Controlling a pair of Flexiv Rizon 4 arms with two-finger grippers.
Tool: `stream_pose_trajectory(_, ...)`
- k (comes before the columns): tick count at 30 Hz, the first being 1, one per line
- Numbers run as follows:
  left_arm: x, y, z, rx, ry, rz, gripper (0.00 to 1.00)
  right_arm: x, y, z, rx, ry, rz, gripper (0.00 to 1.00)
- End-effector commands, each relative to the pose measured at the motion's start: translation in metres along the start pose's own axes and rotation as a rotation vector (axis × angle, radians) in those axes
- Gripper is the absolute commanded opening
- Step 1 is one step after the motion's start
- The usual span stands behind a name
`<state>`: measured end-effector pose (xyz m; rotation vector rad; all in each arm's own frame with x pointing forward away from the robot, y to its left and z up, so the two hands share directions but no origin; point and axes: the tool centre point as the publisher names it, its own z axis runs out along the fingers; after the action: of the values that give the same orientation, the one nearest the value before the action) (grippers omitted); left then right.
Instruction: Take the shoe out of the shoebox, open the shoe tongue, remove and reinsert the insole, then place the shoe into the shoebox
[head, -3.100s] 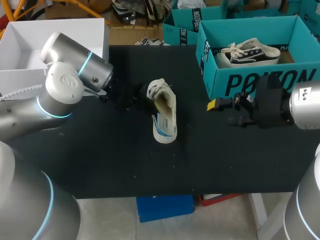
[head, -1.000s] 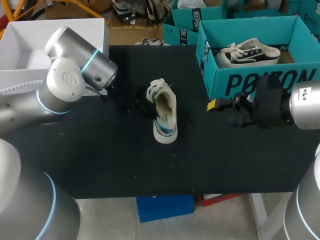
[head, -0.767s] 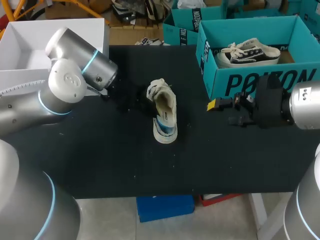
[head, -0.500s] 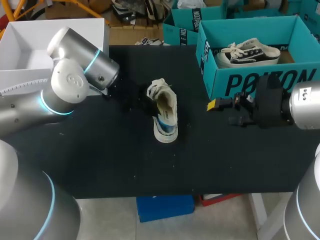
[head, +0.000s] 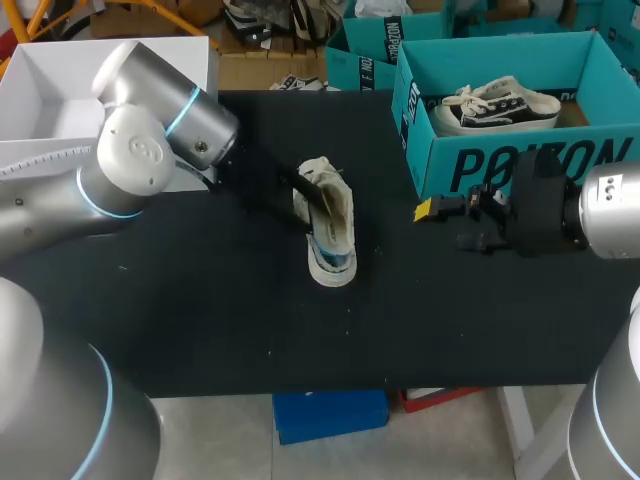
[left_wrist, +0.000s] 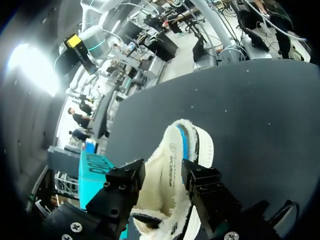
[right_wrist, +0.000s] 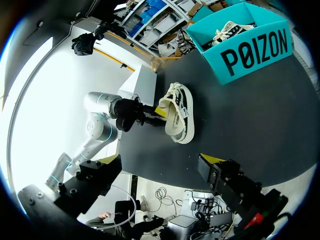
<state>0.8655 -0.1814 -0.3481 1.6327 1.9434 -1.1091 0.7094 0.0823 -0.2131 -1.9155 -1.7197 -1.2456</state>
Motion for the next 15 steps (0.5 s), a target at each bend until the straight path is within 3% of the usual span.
stream_pose_trajectory(1,-0.001,-0.013,-0.016,-0.003,0.003,0.006,0.4,0.0,0.0,0.0,0.0,-0.001,0.001,1.0)
stream_pose_trajectory(4,-0.003,-0.016,-0.017,0.006,0.025,0.018,0.25,0.0,0.0,0.0,0.0,-0.001,0.001,1.0)
stream_pose_trajectory(6,-0.003,-0.019,-0.016,0.015,0.054,0.028,0.03,0.0,0.0,0.0,0.0,-0.001,0.001,1.0)
stream_pose_trajectory(7,-0.002,-0.021,-0.015,0.016,0.077,0.039,0.0,0.0,0.0,0.0,0.0,-0.001,0.001,1.0)
stream_pose_trajectory(15,0.014,-0.026,-0.009,0.017,0.18,0.059,0.0,0.0,0.0,0.0,0.0,-0.001,0.001,1.0)
